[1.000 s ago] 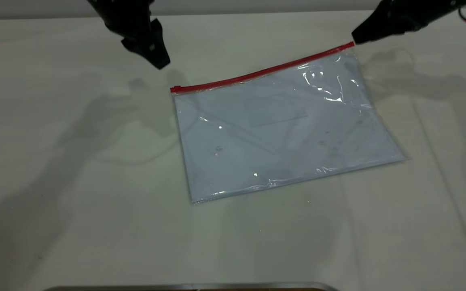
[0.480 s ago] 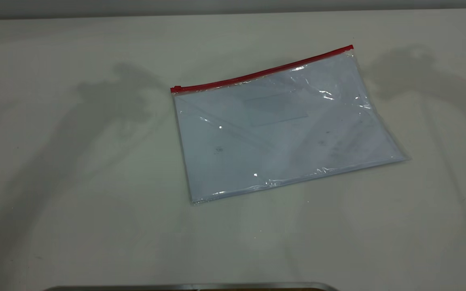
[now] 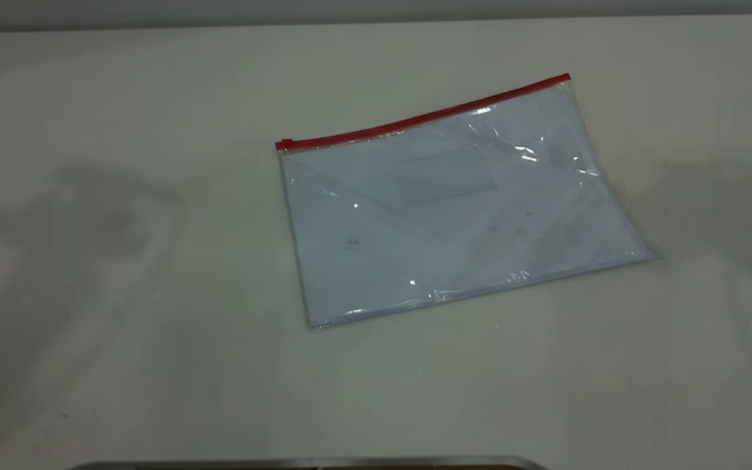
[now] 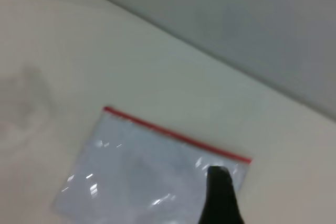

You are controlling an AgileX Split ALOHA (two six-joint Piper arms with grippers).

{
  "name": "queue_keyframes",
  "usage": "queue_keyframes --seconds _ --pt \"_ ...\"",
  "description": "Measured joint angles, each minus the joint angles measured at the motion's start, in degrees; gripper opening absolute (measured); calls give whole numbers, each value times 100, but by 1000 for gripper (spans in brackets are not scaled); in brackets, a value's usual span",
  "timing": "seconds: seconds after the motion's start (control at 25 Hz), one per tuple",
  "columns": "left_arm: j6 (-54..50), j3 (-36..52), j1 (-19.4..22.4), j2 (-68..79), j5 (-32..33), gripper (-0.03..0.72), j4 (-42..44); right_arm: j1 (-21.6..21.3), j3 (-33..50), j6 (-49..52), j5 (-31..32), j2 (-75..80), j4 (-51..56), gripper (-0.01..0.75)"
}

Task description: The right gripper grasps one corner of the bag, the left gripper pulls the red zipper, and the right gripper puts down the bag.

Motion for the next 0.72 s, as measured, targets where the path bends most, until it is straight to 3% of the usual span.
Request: queue_keyframes --seconds 0.36,0.72 --pt "-97 208 0 -869 0 590 -5 0 274 1146 214 -874 -210 592" --pt "-212 1806 0 -2354 0 590 -10 0 2405 1715 214 -2224 -508 592"
